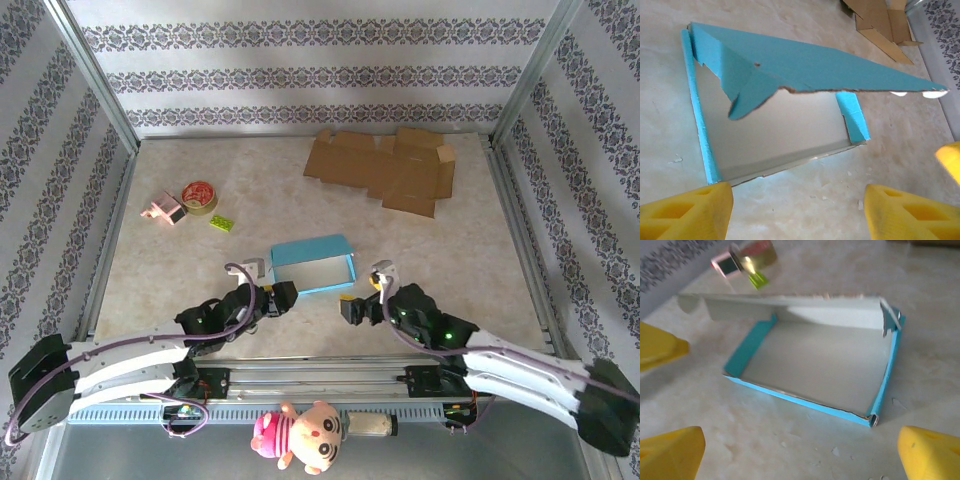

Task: Fold the paper box

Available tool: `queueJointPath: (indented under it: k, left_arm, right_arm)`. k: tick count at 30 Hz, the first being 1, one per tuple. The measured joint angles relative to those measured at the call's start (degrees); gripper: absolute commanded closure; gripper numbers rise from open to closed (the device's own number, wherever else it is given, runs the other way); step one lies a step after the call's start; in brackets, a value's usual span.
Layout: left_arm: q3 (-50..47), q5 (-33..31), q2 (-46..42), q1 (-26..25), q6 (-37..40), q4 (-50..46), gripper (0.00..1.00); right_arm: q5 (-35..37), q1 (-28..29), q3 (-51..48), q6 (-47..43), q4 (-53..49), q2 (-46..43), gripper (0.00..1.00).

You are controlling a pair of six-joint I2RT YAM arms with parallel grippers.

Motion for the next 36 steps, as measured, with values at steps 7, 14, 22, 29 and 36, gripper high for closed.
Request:
queueJointPath:
  k: [7, 14, 22, 29, 36]
  left_arm:
    - [9.81, -5.05, -5.66, -6.88, 0.46, -10.05, 0.41]
    - [31.17, -7.08, -3.19, -2.62, -1.33, -26.60, 0.41]
    - [30.49, 13.49, 7.39, 27.17, -3.08, -32.46, 0.40]
    - [22.36, 26.29, 14.53, 28.22, -7.08, -26.67, 0.45]
    - [17.59, 29.70, 14.82, 28.22, -10.29, -18.99, 0.63]
  right_arm:
    - [0.17, -0.72, 12.74, 0.00, -18.56, -10.86, 0.02]
    - [-17.59, -22.56, 41.55, 4.79, -31.85, 17.97, 0.14]
    - [-29.16, -30.16, 57.46, 2.64, -45.03, 47.04, 0.32]
    - [-33.90, -30.12, 54.51, 2.60, -46.71, 52.17, 0.48]
    - [-34.49, -29.40, 51.58, 3.26, -43.93, 54.62, 0.63]
